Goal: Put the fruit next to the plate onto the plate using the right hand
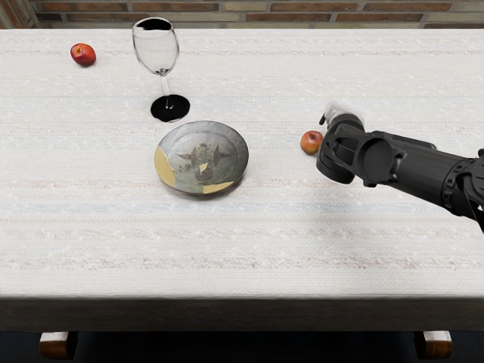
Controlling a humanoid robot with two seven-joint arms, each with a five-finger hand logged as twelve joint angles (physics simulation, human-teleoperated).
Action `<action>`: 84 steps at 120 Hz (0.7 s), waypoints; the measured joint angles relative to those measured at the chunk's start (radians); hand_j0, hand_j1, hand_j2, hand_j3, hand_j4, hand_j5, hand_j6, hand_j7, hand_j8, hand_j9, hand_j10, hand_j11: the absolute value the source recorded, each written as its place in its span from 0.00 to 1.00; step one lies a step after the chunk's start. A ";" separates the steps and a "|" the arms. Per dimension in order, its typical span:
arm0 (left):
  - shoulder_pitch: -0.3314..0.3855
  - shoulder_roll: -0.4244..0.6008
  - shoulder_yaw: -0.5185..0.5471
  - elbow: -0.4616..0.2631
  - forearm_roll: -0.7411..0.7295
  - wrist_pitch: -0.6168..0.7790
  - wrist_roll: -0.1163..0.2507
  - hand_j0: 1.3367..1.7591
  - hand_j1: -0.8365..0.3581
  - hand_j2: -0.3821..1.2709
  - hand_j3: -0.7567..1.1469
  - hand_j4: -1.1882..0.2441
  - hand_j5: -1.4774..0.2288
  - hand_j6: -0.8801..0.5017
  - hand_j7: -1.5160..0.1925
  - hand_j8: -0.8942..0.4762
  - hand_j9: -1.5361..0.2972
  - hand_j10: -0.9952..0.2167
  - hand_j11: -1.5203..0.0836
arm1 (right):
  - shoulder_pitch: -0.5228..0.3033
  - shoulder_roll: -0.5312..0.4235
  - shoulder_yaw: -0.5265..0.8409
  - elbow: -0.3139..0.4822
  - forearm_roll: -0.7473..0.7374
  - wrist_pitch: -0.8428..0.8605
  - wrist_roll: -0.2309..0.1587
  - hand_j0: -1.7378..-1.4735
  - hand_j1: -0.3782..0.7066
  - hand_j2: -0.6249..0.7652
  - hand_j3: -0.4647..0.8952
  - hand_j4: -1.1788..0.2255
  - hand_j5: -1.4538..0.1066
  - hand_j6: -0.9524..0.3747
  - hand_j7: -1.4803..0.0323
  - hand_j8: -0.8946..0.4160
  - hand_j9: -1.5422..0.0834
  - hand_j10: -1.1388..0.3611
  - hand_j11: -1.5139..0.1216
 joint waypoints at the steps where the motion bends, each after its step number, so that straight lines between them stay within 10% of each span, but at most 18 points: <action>1: 0.000 0.000 0.000 0.000 0.000 0.000 0.000 0.76 0.99 0.23 0.40 0.83 0.87 0.64 0.89 0.65 0.84 0.82 0.95 | 0.000 0.000 0.000 0.000 0.000 0.000 0.000 0.30 0.51 0.39 0.34 0.53 0.57 0.39 0.60 0.35 0.60 0.47 0.58; 84: 0.000 0.000 0.000 0.001 0.000 0.000 0.000 0.76 0.99 0.23 0.40 0.83 0.87 0.64 0.89 0.65 0.84 0.82 0.95 | 0.001 0.000 0.029 -0.010 -0.004 0.019 0.000 0.30 0.43 0.40 0.34 0.58 0.63 0.44 0.67 0.40 0.66 0.52 0.64</action>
